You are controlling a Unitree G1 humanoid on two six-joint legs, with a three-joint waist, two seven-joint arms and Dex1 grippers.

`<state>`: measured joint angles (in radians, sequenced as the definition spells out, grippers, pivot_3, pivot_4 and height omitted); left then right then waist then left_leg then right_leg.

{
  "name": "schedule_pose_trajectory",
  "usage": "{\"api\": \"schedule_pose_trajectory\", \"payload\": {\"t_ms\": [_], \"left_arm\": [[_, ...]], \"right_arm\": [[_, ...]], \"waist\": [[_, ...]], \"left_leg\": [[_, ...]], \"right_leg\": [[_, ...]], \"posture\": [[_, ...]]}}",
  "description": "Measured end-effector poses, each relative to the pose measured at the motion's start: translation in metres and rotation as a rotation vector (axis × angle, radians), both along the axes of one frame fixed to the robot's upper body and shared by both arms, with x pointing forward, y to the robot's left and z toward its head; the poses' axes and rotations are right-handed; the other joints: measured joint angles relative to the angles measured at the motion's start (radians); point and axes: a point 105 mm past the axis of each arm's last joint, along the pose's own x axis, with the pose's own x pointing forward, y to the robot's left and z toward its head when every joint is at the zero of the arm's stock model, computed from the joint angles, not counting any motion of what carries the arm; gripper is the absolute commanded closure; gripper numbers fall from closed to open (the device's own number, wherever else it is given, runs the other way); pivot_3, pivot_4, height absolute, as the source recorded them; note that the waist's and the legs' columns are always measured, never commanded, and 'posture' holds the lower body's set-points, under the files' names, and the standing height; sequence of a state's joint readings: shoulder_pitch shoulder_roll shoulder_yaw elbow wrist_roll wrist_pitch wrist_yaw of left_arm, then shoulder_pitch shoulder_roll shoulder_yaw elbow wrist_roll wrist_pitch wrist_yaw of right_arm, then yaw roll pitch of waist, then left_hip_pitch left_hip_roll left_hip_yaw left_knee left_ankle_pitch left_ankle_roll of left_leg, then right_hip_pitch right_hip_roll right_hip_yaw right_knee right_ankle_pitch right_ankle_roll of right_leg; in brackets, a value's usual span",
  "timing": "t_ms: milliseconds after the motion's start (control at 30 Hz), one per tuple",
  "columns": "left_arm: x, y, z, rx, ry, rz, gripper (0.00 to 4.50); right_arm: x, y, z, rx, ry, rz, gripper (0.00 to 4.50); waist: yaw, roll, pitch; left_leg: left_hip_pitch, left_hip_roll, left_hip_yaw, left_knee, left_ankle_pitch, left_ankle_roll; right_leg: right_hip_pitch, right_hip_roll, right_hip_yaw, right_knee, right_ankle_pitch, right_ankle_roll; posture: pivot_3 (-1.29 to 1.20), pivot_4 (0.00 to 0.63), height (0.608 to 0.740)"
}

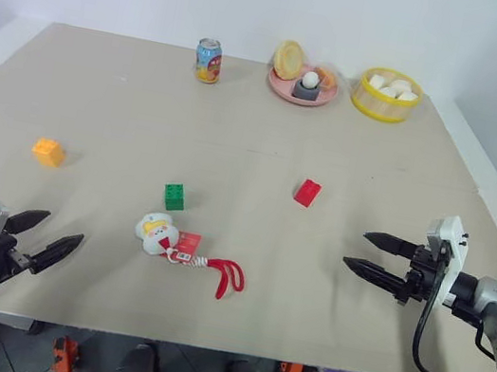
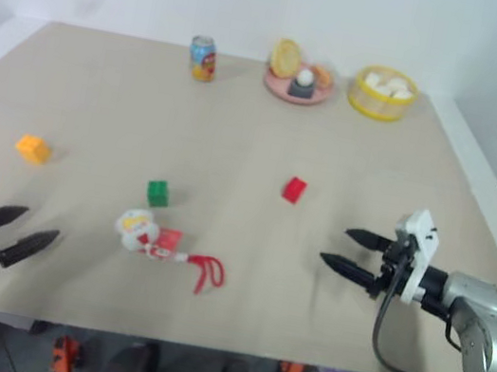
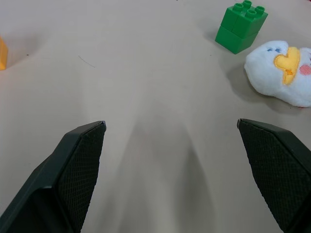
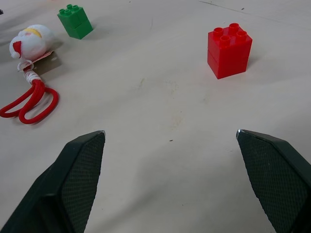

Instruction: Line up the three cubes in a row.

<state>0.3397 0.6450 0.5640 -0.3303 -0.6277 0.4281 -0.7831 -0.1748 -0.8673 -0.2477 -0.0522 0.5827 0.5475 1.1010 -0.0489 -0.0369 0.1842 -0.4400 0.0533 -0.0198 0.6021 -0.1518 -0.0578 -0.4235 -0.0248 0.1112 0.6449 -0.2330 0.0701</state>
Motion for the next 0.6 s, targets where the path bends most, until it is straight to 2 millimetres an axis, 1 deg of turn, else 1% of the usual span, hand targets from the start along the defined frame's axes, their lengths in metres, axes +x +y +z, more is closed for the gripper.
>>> {"api": "schedule_pose_trajectory", "payload": {"t_ms": [67, 233, 333, 400, 467, 533, 567, 600], "left_arm": [[0.0, 0.0, 0.0, -0.003, 0.002, -0.002, 0.02], [-0.006, -0.015, -0.004, -0.064, 0.046, -0.084, 0.02], [-0.004, -0.021, -0.002, -0.046, 0.055, -0.118, 0.02], [0.002, -0.03, 0.003, -0.02, 0.055, -0.154, 0.02], [0.009, -0.051, 0.013, -0.004, 0.041, -0.229, 0.02], [0.01, -0.066, 0.018, -0.033, 0.038, -0.287, 0.02], [0.01, -0.077, 0.019, -0.052, 0.052, -0.334, 0.02], [0.009, -0.082, 0.018, -0.057, 0.057, -0.354, 0.02]], "right_arm": [[0.0, 0.0, 0.0, -0.001, 0.0, -0.001, 0.0], [0.002, 0.0, -0.003, -0.027, -0.004, -0.011, 0.0], [0.003, 0.0, -0.003, -0.041, -0.011, -0.013, 0.0], [0.003, 0.001, -0.003, -0.045, -0.014, -0.01, 0.0], [0.004, 0.004, 0.0, -0.047, -0.023, 0.007, 0.0], [0.004, 0.006, 0.001, -0.048, -0.027, 0.015, 0.0], [0.002, 0.008, 0.003, -0.05, -0.031, 0.03, 0.0], [0.002, 0.011, 0.005, -0.049, -0.035, 0.04, 0.0]], "waist": [[0.0, 0.0, 0.0], [0.0, 0.0, 0.0], [0.0, 0.0, 0.0], [0.001, 0.0, 0.0], [0.001, 0.0, 0.0], [0.001, 0.0, 0.0], [0.0, 0.0, 0.0], [-0.001, 0.001, 0.0]], "left_leg": [[0.0, 0.0, 0.0, 0.0, 0.0, 0.0], [0.0, 0.0, 0.0, 0.001, 0.0, 0.0], [0.001, 0.0, 0.0, 0.002, 0.0, 0.0], [0.001, 0.0, 0.0, 0.002, 0.0, 0.0], [0.001, 0.0, 0.0, 0.003, 0.0, 0.0], [0.001, 0.0, 0.001, 0.003, 0.0, 0.0], [0.001, 0.0, 0.001, 0.003, 0.0, 0.0], [0.001, 0.0, 0.001, 0.002, 0.0, 0.0]], "right_leg": [[0.0, 0.0, 0.0, 0.0, 0.0, 0.0], [0.0, 0.0, 0.0, 0.0, 0.0, 0.0], [0.001, 0.0, 0.0, 0.001, 0.0, 0.0], [0.001, 0.0, 0.0, 0.001, 0.0, 0.0], [0.002, 0.0, 0.0, 0.001, 0.0, 0.0], [0.002, 0.0, 0.001, 0.001, 0.0, 0.0], [0.002, 0.0, 0.001, 0.001, 0.0, 0.0], [0.002, 0.0, 0.001, 0.002, 0.0, 0.001]], "posture": [[0.0, 0.15, 0.74], [0.0, 0.15, 0.74], [0.0, 0.15, 0.74], [0.0, 0.15, 0.74], [0.0, 0.15, 0.74], [0.0, 0.15, 0.74], [0.0, 0.15, 0.74], [0.0, 0.15, 0.74]]}}
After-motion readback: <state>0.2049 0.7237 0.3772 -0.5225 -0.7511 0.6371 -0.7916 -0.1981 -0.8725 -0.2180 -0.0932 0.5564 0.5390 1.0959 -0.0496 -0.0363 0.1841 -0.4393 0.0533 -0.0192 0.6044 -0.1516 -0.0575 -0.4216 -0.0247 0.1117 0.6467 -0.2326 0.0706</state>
